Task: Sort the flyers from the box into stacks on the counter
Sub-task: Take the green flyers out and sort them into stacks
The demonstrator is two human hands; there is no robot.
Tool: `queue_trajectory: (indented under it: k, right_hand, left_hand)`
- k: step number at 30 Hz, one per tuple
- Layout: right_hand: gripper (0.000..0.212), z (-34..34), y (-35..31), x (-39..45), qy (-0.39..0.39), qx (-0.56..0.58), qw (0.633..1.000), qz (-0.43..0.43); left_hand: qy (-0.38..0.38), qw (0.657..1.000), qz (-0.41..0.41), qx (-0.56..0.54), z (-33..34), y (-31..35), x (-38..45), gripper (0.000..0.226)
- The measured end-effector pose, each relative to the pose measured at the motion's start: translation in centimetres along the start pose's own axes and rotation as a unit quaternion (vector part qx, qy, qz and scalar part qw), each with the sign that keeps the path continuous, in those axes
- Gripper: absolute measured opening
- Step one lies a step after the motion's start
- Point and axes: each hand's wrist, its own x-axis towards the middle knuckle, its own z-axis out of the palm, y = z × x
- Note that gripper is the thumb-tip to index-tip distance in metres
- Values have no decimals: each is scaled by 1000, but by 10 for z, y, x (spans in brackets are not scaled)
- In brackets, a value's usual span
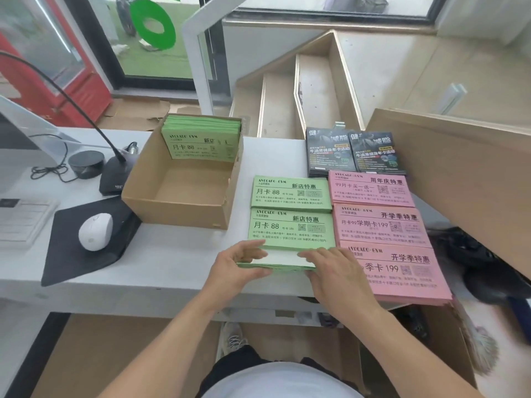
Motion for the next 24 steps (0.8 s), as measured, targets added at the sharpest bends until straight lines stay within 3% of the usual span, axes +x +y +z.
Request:
queue_trajectory:
  k: [2, 6, 9, 11, 12, 14, 16, 20, 24]
  right_hand:
    - [37, 0, -8, 8, -21, -1, 999, -25]
    - [33, 7, -27, 24, -71, 15, 995, -64]
    - [32, 7, -26, 28, -61, 10, 997, -40]
    - [27, 1, -21, 26, -22, 117, 993, 8]
    - [24, -4, -19, 24, -13, 220, 975, 34]
    - [20, -14, -22, 21, -9, 447, 892, 71]
    - [19, -17, -27, 22, -3, 567, 819, 91]
    - [25, -7, -36, 27, 21, 645, 757, 99]
    - [28, -1, -39, 26, 25, 662, 743, 97]
  left_hand:
    - [-1, 1000, -10, -7, 1, -3, 3, 65]
    - [-15, 1000, -6, -6, 9, 0, 7, 64]
    - [6, 1000, 19, 1, 10, 9, 8, 74]
    - [30, 998, 39, -35, 4, 20, 4, 81]
    - [40, 996, 52, -59, 2, 26, 1, 82]
    - [49, 988, 89, -116, 4, 39, -8, 72]
    - [60, 975, 125, -173, 11, 56, -17, 60]
    - [47, 968, 149, -197, 21, 78, -21, 24]
    - [50, 971, 152, -179, 21, 79, -22, 17]
